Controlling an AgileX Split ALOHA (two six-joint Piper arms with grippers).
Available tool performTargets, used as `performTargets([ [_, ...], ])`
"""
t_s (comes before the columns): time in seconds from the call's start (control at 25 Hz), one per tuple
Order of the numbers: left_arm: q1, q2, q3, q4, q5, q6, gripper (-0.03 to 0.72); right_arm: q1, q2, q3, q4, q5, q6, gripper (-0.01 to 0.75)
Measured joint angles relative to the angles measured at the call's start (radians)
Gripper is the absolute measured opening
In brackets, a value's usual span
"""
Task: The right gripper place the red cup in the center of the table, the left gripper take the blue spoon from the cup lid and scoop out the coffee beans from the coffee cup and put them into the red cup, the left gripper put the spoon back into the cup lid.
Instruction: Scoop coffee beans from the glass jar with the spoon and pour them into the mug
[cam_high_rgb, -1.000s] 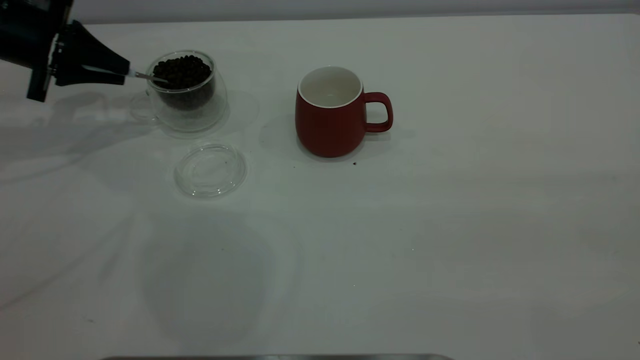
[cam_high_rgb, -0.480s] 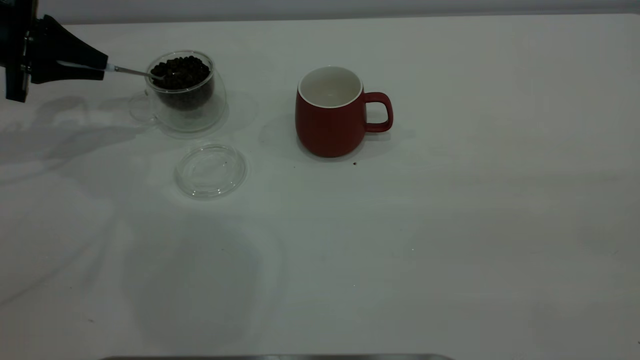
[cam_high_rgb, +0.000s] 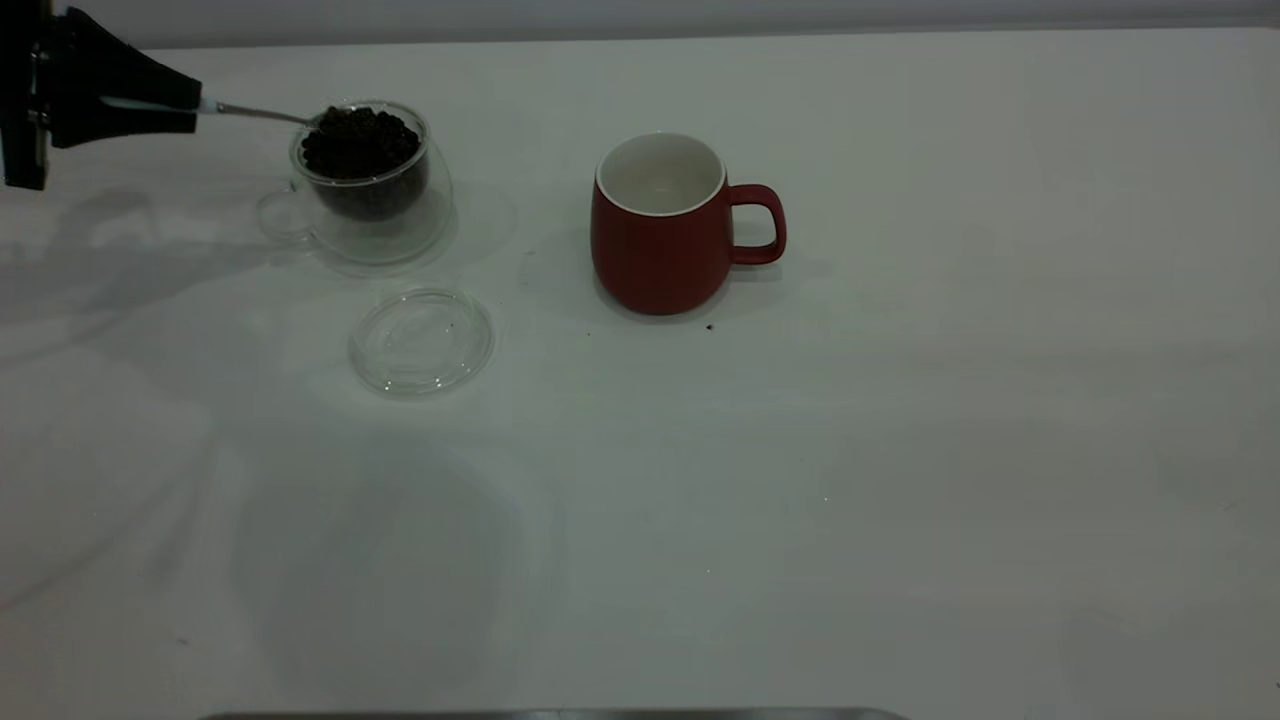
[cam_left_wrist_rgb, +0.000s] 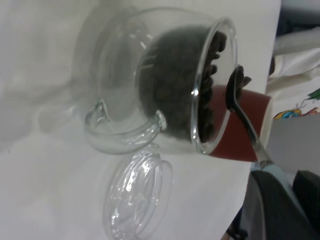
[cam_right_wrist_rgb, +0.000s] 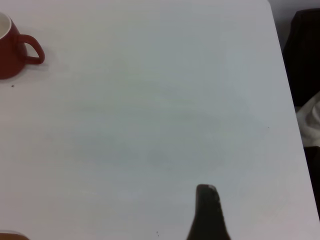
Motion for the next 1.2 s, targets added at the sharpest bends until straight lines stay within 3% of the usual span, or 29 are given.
performTargets([
  [1.2, 0.016, 0.0, 0.0, -0.047, 0.018, -0.025, 0.112, 0.0, 0.0, 0.0, 0.0, 0.0, 0.0, 0.591],
])
